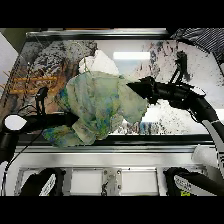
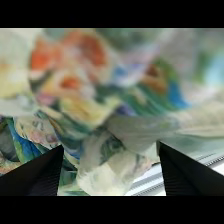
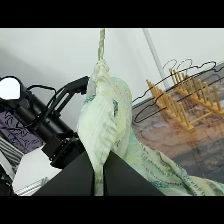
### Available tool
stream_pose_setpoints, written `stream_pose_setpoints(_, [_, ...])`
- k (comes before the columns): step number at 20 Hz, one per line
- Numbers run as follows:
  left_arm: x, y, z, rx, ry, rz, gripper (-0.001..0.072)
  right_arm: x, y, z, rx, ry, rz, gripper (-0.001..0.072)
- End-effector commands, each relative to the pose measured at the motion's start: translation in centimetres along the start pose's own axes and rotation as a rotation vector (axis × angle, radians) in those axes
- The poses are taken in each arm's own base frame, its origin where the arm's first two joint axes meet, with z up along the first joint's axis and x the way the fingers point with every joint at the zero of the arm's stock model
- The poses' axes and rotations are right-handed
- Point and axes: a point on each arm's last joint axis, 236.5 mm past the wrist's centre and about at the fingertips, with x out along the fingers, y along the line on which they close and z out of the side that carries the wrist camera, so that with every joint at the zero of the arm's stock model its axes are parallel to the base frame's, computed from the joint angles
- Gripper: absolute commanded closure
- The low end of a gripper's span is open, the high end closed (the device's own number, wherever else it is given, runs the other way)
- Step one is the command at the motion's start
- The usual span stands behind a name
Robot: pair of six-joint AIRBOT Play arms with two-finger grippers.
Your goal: Fold the clothes and pants, and hang the long-sleeved shirts on hangers.
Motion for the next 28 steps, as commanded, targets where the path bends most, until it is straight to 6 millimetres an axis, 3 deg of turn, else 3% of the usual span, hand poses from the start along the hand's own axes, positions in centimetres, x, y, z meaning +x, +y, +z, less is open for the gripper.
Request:
stream_pose_setpoints(1, [1.6, 1.0, 0.0, -0.006, 0.028, 0.000, 0.0088, 0.0, 0.0, 0.1, -0.001, -0.002, 0.000, 0.0703])
stream_pose_setpoints(2, [1.7, 0.9, 0.0, -0.013, 0.031, -0.005, 0.0178, 0.0, 0.0, 0.1, 0.009, -0.001, 0.001, 0.0703])
stream_pose_setpoints(3, [1.6, 0.8, 0.2, -0.016, 0.024, -0.012, 0.0485, 0.0, 0.0, 0.1, 0.025, -0.001, 0.000, 0.0703])
stream_pose_setpoints(4, [1.1, 0.6, 0.8, -0.005, 0.003, -0.009, 0.0693, 0.0, 0.0, 0.1, 0.040, 0.000, 0.001, 0.0703])
stream_pose_setpoints(6, [-1.6, 0.0, 3.4, 0.026, -0.085, 0.000, 0.0700, -0.3, -0.3, 0.0, 0.041, 0.016, -0.024, 0.0704])
stream_pose_setpoints(10, [-11.2, -1.3, 10.3, 0.092, -0.347, 0.067, 0.0701, -2.2, -1.6, -1.1, 0.014, 0.122, -0.140, 0.0704])
stream_pose_setpoints(12, [-15.0, -1.8, 12.5, 0.115, -0.423, 0.100, 0.0702, -3.0, -1.7, -1.1, 0.002, 0.151, -0.172, 0.0704])
stream_pose_setpoints(15, [-17.5, -2.0, 15.2, 0.136, -0.451, 0.117, 0.0702, -3.9, -1.9, -2.0, -0.001, 0.209, -0.207, 0.0705])
stream_pose_setpoints(17, [-17.8, -2.0, 16.7, 0.146, -0.438, 0.112, 0.0701, -4.1, -1.7, -2.7, 0.002, 0.243, -0.213, 0.0705])
stream_pose_setpoints(20, [-17.0, -0.8, 17.5, 0.139, -0.363, 0.120, 0.0702, -4.0, -1.3, -2.3, -0.005, 0.234, -0.202, 0.0705])
stream_pose_setpoints(24, [-13.3, 3.3, 15.4, 0.101, -0.200, 0.250, 0.0701, -3.5, 0.4, -1.6, 0.001, 0.204, -0.134, 0.0705])
stream_pose_setpoints(28, [-9.7, 4.0, 13.8, 0.062, -0.117, 0.229, 0.0701, -3.0, 1.5, 1.1, 0.009, 0.088, -0.085, 0.0705])
